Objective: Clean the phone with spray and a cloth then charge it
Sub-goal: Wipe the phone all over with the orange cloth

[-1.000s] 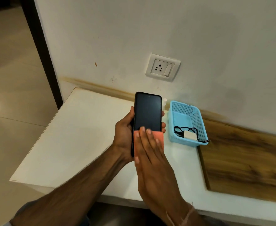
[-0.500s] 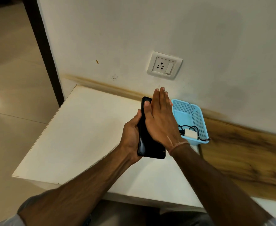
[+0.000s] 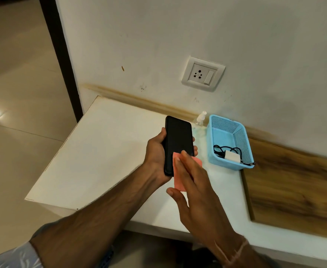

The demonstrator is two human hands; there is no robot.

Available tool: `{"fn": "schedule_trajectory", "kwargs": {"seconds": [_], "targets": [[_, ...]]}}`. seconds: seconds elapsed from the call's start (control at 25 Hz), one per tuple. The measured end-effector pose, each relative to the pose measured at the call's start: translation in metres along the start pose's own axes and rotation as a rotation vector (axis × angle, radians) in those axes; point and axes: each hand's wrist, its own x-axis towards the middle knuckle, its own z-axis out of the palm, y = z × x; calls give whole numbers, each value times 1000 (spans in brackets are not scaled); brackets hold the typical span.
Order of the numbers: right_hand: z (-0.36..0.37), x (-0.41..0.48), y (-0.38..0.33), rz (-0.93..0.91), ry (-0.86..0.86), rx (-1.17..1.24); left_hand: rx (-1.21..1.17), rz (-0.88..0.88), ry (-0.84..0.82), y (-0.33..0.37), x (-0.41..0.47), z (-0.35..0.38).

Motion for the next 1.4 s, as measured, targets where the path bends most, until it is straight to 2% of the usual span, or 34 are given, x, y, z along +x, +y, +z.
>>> {"fn": "schedule_trajectory", "kwargs": {"seconds": [0.12,0.2,0.28,0.4,0.6,0.72,0.84,1.0,1.12,1.24,1.4], "targets": [[-9,7,15,-169,67,-173,-14,2,21,2,3,0],[-14,20,25,-221,116,-161,34,14,30,3,4,-3],[-19,44,30,-166,184,-127,109,21,35,-1,7,-5],[-21,97,39,29,233,-82,121,34,25,-6,11,-5],[-18,119,31,57,219,-31,98,81,15,2,13,-12],[-10,76,14,-88,223,61,112,90,13,10,9,-15],[-7,35,7,-254,200,33,95,71,-7,10,10,-13],[-17,45,21,-345,132,-44,90,67,-36,9,13,-15],[-20,80,31,-216,173,-40,151,65,-23,9,16,-18],[-13,104,31,-14,201,101,172,77,-19,7,19,-22],[1,90,22,-26,261,138,172,92,-26,10,22,-28]]}}
